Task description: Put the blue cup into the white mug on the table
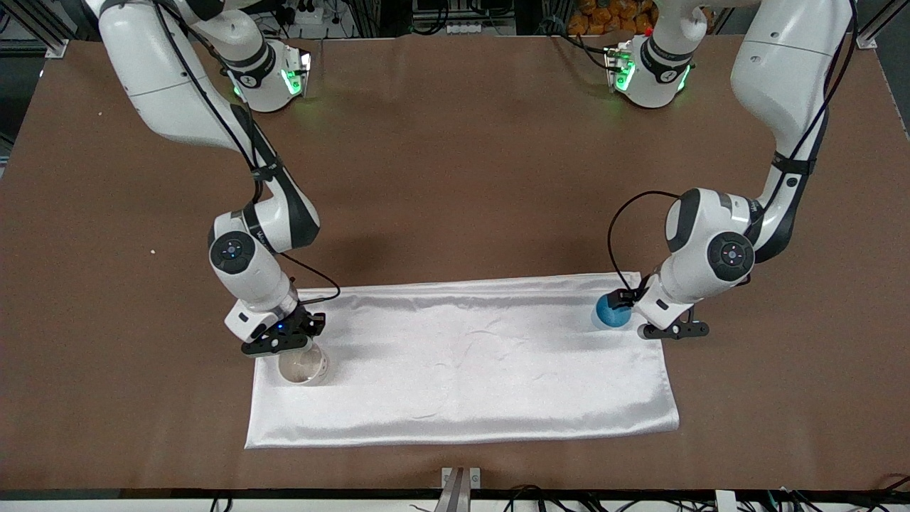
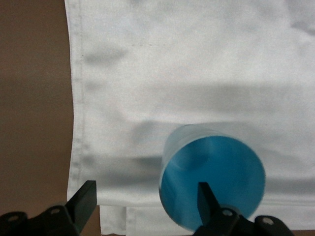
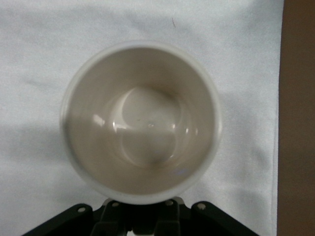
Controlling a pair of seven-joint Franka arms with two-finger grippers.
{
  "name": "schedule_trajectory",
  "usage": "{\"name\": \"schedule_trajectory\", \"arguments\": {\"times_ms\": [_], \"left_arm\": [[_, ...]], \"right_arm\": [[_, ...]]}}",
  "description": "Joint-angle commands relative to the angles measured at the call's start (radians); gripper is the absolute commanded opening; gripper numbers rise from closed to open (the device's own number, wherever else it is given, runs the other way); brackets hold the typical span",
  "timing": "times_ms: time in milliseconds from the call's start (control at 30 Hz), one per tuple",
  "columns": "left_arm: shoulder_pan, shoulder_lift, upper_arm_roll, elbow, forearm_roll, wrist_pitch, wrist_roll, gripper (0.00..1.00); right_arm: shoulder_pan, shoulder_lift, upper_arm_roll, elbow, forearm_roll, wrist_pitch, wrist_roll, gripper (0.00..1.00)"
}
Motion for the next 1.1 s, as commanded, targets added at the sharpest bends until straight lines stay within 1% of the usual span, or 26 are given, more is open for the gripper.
{"name": "schedule_trajectory", "arguments": {"times_ms": [0,33,100,267,500,533,667,767,900,1067], "left_arm": [[-0.010,0.018,0.000,0.018,0.027,0.003,-0.022,0.76],[-0.010,0.018,0.000,0.018,0.027,0.005,-0.022,0.72],[-0.010,0.022,0.000,0.018,0.027,0.003,-0.022,0.66],[-0.014,0.027,0.000,0.018,0.027,0.003,-0.022,0.40],[-0.014,0.027,0.000,0.018,0.027,0.003,-0.022,0.02],[-0.014,0.027,0.000,0.018,0.027,0.003,-0.022,0.00],[-0.014,0.027,0.000,0.018,0.027,0.003,-0.021,0.00],[-0.014,0.025,0.000,0.018,0.027,0.003,-0.021,0.00],[-0.014,0.022,0.002,0.018,0.027,0.003,-0.021,0.00],[-0.014,0.018,0.003,0.023,0.027,0.002,-0.019,0.00]], "right_arm": [[-0.010,0.013,0.004,0.019,-0.033,0.003,0.019,0.00],[-0.008,0.011,0.004,0.019,-0.033,0.003,0.019,0.00],[-0.005,0.008,0.004,0.019,-0.033,-0.001,0.019,0.00],[-0.008,-0.038,0.004,0.009,-0.032,-0.034,0.017,0.00],[-0.019,-0.133,0.008,0.016,-0.026,-0.223,0.011,0.00],[-0.017,-0.146,0.008,0.016,-0.023,-0.247,0.011,0.00],[-0.013,-0.200,0.015,0.009,-0.007,-0.347,0.020,0.00],[-0.005,-0.242,0.026,-0.013,0.023,-0.407,0.023,0.00],[-0.004,-0.324,0.035,-0.116,0.040,-0.393,0.023,0.00],[0.000,-0.430,0.040,-0.259,0.043,-0.338,0.023,0.00]]}}
